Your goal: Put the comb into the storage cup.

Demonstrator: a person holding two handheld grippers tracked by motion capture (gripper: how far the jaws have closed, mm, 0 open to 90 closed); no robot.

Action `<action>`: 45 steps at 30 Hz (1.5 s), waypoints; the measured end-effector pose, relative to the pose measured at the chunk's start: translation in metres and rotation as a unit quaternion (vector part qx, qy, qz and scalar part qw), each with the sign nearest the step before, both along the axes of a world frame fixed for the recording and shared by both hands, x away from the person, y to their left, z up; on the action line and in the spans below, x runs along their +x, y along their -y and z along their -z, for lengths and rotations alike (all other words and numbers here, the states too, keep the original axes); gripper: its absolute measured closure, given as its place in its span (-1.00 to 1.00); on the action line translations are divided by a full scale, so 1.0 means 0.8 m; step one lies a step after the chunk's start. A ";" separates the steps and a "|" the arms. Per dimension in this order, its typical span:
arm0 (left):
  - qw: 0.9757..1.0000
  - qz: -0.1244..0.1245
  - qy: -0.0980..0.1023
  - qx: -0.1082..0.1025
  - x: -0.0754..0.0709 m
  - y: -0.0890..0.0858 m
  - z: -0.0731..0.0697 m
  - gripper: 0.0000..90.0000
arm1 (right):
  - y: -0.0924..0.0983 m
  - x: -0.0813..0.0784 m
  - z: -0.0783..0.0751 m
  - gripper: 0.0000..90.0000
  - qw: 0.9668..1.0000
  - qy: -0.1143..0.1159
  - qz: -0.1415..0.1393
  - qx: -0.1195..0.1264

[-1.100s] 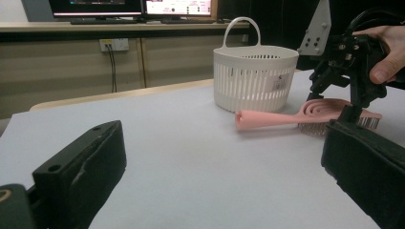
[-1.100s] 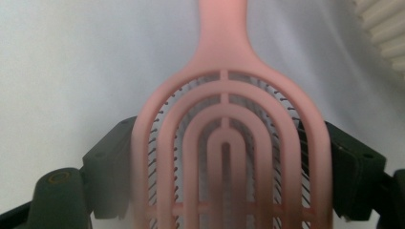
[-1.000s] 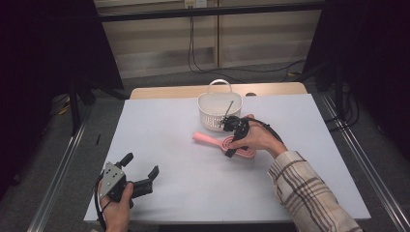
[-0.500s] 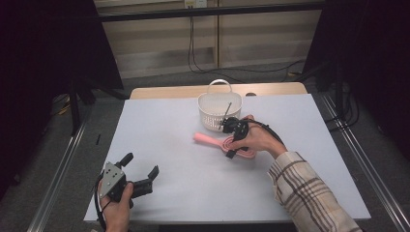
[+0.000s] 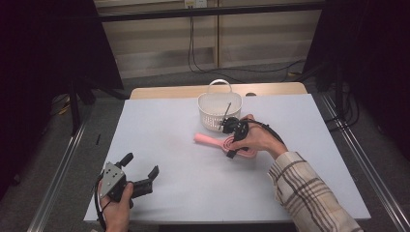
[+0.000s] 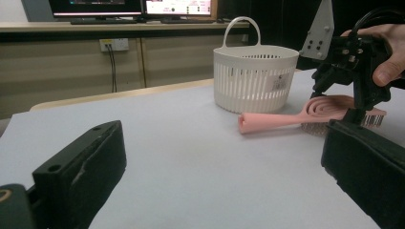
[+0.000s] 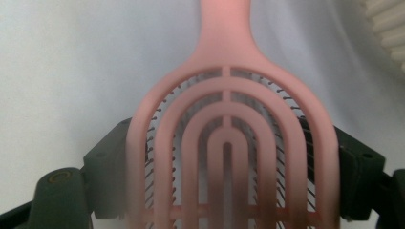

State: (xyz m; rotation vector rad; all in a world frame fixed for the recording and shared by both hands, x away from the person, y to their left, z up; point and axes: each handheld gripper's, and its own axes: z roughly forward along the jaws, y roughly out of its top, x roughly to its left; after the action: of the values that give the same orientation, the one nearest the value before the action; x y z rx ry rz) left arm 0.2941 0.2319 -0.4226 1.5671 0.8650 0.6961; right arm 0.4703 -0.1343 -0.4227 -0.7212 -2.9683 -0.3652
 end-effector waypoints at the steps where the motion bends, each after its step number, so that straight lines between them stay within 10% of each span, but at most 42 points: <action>1: 1.000 0.000 0.000 0.001 0.000 0.000 0.000 -0.97 | 0.000 0.000 -0.001 -0.59 1.000 -0.002 0.001 0.001; 45: 1.000 0.001 -0.003 0.005 0.001 0.000 0.000 -0.97 | -0.005 -0.010 -0.013 -0.56 1.000 0.018 -0.012 -0.020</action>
State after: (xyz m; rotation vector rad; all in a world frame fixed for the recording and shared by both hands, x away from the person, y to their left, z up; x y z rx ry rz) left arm 0.2946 0.2320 -0.4229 1.5799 0.8647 0.6966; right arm 0.4626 -0.1306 -0.4124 -0.6906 -3.0235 -0.3224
